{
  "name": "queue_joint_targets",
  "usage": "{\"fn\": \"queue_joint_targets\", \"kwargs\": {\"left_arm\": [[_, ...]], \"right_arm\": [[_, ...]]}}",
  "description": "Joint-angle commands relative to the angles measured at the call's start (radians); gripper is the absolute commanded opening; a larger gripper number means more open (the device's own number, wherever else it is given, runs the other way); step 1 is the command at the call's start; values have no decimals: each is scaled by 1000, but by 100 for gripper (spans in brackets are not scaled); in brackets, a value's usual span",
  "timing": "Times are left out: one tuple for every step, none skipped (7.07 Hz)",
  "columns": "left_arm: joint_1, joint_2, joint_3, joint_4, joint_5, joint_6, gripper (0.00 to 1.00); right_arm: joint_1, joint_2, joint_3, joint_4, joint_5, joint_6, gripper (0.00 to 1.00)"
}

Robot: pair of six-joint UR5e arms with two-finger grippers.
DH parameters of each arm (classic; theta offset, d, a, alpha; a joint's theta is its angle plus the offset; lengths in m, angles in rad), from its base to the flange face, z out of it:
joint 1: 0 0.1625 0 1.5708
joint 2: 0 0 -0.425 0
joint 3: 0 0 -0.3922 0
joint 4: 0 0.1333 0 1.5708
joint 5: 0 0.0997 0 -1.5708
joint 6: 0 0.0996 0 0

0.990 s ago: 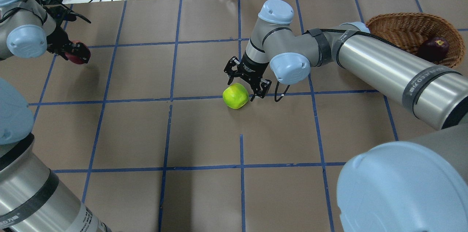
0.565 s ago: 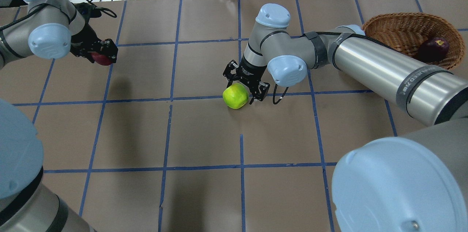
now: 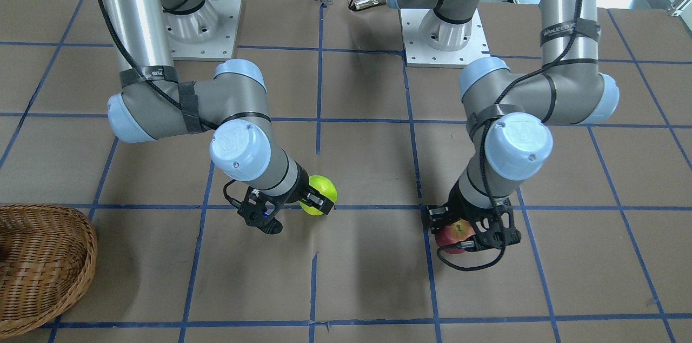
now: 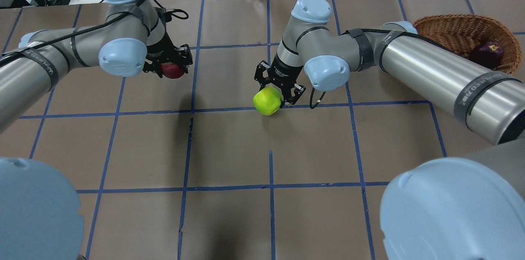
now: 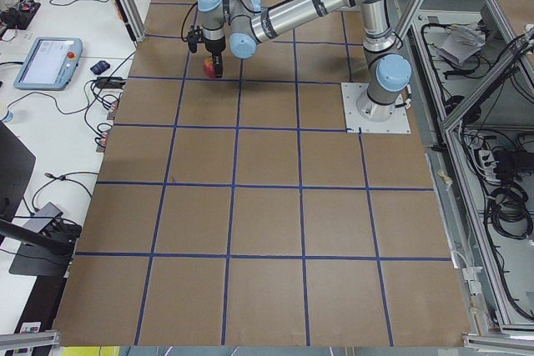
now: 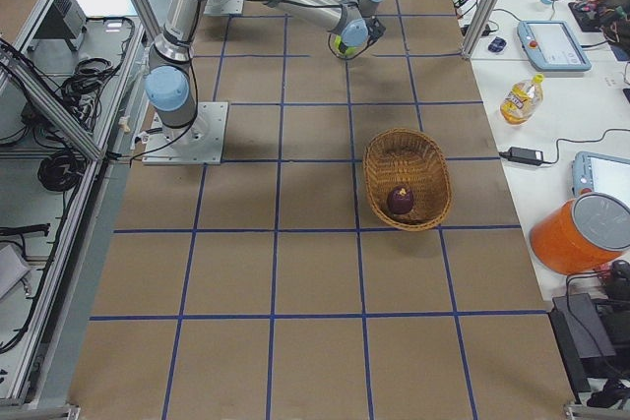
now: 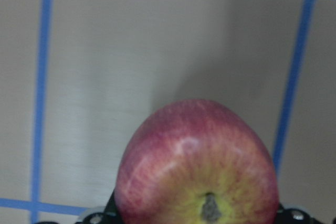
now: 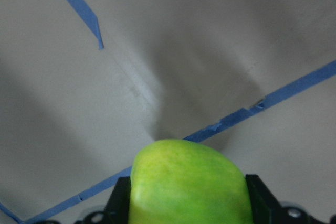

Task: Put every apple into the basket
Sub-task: 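Carry the green apple into the basket while the left sets the red apple at center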

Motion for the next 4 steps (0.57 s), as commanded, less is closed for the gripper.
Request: {"fn": "queue_joint_targets", "kwargs": {"left_arm": [[-158, -32, -6, -4, 0, -242, 37], [-241, -43, -4, 2, 1, -337, 37], [-300, -64, 14, 26, -4, -466, 37], [-354, -104, 11, 133, -13, -552, 38]], "right_arm": [[-113, -105, -14, 117, -18, -81, 0], [-209, -156, -17, 160, -107, -210, 0], [-303, -184, -28, 224, -148, -343, 0], [-391, -196, -37, 238, -219, -502, 0]]}}
